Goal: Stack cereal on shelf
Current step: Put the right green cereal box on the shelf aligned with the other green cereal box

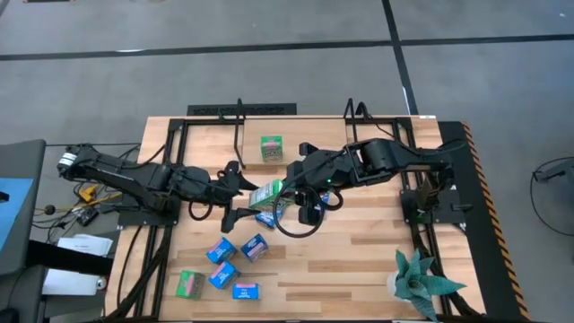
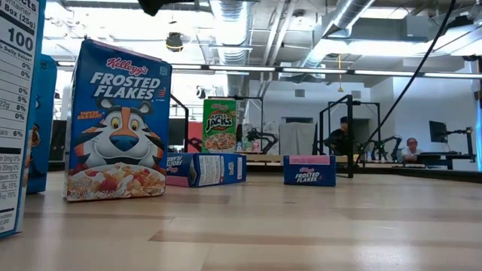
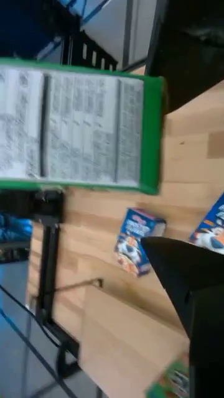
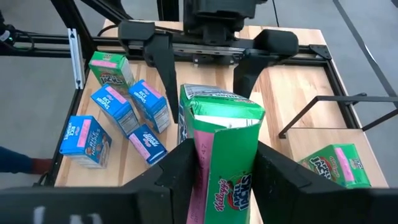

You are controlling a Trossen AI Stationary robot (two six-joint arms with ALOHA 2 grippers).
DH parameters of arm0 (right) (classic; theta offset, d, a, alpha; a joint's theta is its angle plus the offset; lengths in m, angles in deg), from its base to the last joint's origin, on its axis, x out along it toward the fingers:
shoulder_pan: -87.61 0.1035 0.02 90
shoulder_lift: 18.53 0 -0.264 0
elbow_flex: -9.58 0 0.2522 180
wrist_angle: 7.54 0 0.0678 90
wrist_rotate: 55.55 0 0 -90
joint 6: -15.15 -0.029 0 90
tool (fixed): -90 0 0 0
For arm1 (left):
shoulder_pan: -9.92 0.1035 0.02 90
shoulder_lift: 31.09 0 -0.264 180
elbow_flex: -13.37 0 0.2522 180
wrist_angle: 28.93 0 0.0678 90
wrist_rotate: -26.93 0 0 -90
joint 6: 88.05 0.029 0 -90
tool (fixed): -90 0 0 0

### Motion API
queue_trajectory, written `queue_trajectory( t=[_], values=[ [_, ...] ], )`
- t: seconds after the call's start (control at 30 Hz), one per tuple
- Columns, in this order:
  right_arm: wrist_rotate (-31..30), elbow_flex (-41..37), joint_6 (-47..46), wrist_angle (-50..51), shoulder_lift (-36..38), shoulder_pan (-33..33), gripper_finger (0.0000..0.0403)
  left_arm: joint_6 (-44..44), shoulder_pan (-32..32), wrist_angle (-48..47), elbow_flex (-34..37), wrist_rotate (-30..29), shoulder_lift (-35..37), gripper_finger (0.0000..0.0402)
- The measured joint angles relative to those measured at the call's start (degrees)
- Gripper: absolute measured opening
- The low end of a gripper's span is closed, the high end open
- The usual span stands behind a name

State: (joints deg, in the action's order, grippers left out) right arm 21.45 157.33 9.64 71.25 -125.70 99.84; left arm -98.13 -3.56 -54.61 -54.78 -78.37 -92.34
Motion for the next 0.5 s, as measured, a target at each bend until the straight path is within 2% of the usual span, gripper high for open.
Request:
queue_trajectory(
  t=[0.27,0.5],
  values=[
    [-0.3,0.0,1.8,0.7,0.1,-0.7,0.0131,-3.1,0.1,-6.2,0.0,-8.8,4.7,0.0327],
    [-0.4,0.0,6.5,-0.2,0.1,-5.4,0.0123,-4.4,0.1,-9.0,0.0,-16.8,11.4,0.0328]
  ],
)
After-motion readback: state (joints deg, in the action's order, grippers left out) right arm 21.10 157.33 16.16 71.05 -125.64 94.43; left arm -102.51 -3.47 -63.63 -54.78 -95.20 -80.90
